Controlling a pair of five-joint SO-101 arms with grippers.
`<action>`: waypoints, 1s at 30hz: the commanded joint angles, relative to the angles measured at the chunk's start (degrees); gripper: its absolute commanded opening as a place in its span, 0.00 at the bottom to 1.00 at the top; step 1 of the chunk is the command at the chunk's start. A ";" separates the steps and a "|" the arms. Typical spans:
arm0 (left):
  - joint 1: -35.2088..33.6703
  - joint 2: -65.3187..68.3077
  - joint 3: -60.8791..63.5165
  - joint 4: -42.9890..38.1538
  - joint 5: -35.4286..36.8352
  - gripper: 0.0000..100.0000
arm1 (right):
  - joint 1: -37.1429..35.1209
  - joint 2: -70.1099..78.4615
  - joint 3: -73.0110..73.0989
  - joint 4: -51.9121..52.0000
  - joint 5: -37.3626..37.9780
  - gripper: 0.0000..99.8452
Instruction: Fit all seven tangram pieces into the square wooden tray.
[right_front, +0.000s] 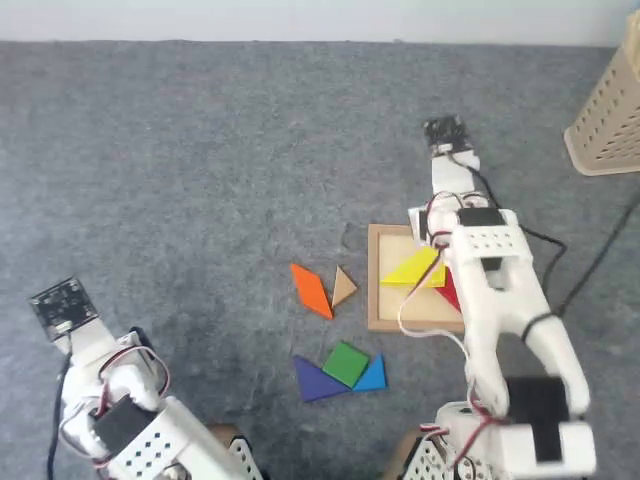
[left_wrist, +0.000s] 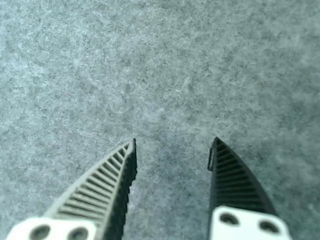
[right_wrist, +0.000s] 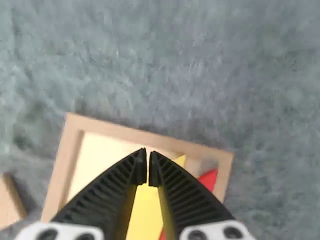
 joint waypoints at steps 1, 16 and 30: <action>0.09 -0.62 -1.10 0.18 0.53 0.23 | 0.66 -6.90 2.81 1.98 -0.70 0.01; 0.09 -0.62 -1.10 0.18 0.53 0.23 | -2.33 6.20 5.19 -1.36 5.54 0.01; 0.09 -0.62 -1.10 0.18 0.53 0.23 | -2.42 8.22 4.13 -1.27 -6.59 0.01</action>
